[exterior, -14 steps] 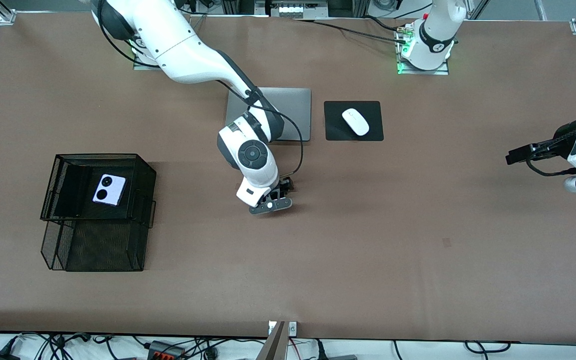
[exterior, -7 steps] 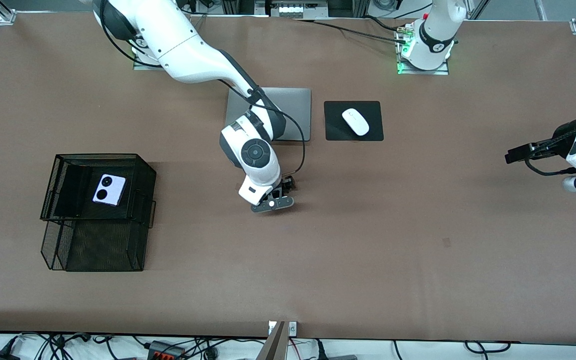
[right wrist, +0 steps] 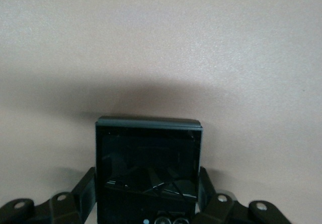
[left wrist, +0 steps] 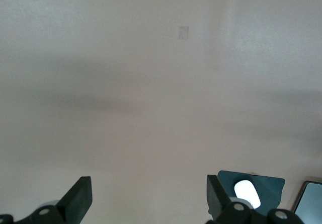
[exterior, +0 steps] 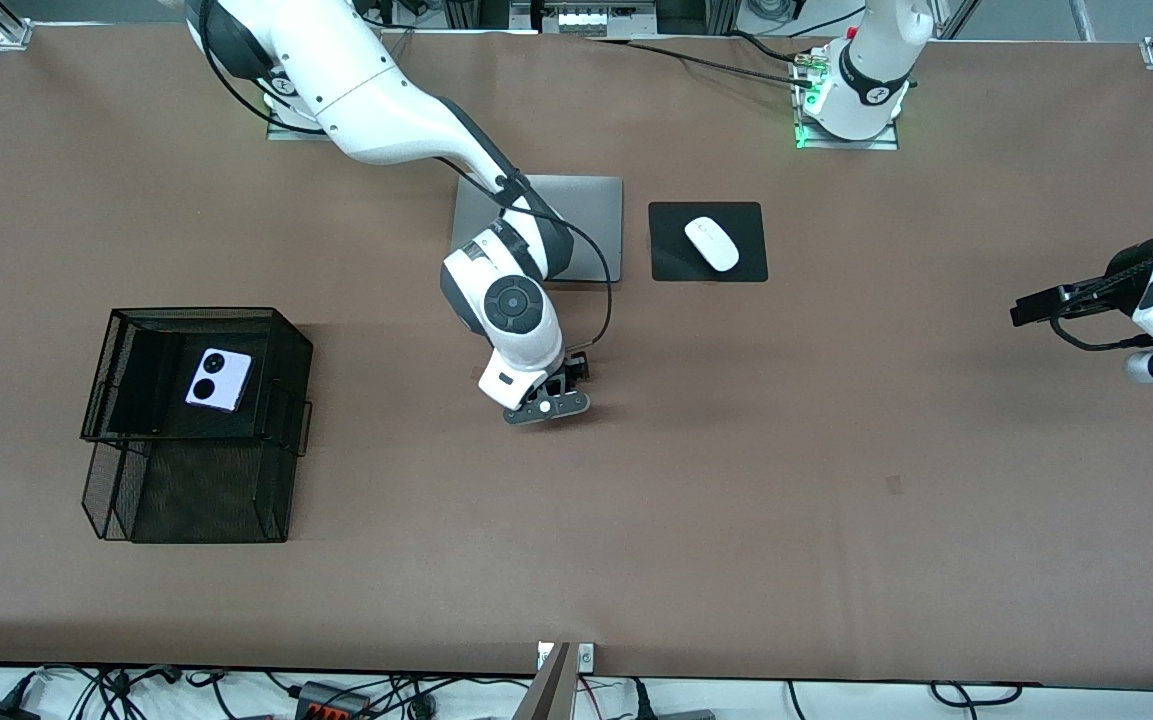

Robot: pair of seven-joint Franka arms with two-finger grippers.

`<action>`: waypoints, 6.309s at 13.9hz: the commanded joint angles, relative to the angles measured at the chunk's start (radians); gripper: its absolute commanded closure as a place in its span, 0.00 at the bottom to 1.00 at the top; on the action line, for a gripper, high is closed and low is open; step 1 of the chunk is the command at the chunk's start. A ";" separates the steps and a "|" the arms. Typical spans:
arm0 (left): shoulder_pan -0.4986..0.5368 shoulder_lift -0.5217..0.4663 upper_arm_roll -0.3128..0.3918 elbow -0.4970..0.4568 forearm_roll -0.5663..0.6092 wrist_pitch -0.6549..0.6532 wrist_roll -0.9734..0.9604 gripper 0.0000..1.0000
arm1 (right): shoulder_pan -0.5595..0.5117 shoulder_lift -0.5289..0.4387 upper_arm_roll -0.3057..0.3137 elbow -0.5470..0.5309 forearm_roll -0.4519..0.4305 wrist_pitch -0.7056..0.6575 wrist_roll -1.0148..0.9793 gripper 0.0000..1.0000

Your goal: Place phones with both arms

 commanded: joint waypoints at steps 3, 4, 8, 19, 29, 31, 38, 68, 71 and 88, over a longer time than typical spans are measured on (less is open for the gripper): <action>0.004 -0.013 -0.005 -0.009 -0.008 -0.016 0.017 0.00 | -0.006 -0.011 -0.009 0.027 -0.003 -0.016 0.008 0.76; 0.004 -0.013 -0.005 -0.009 -0.010 -0.016 0.017 0.00 | -0.014 -0.037 -0.014 0.027 0.000 -0.037 0.019 0.77; 0.006 -0.013 -0.005 -0.009 -0.010 -0.018 0.017 0.00 | -0.083 -0.109 -0.101 0.138 -0.002 -0.239 0.016 0.77; 0.004 -0.013 -0.005 -0.008 -0.024 -0.022 0.016 0.00 | -0.350 -0.108 -0.230 0.257 0.001 -0.353 -0.240 0.76; 0.006 -0.012 -0.005 -0.008 -0.027 -0.027 0.016 0.00 | -0.546 -0.066 -0.213 0.247 0.038 -0.324 -0.385 0.75; 0.006 -0.012 -0.005 -0.008 -0.031 -0.028 0.017 0.00 | -0.554 -0.048 -0.213 0.247 0.056 -0.317 -0.407 0.75; 0.003 -0.010 -0.004 -0.009 -0.002 -0.027 -0.068 0.00 | -0.576 -0.045 -0.213 0.168 0.099 -0.238 -0.469 0.71; -0.003 -0.009 -0.025 -0.005 0.018 -0.044 0.154 0.00 | -0.531 -0.601 -0.229 0.019 0.063 -0.730 -0.452 0.00; -0.003 -0.010 -0.025 -0.005 0.018 -0.045 0.154 0.00 | -0.533 -0.672 -0.227 -0.113 0.061 -0.621 -0.454 0.00; 0.000 -0.020 -0.068 -0.009 0.001 -0.036 0.206 0.00 | -0.642 -0.879 -0.114 -0.374 -0.023 -0.596 -0.460 0.00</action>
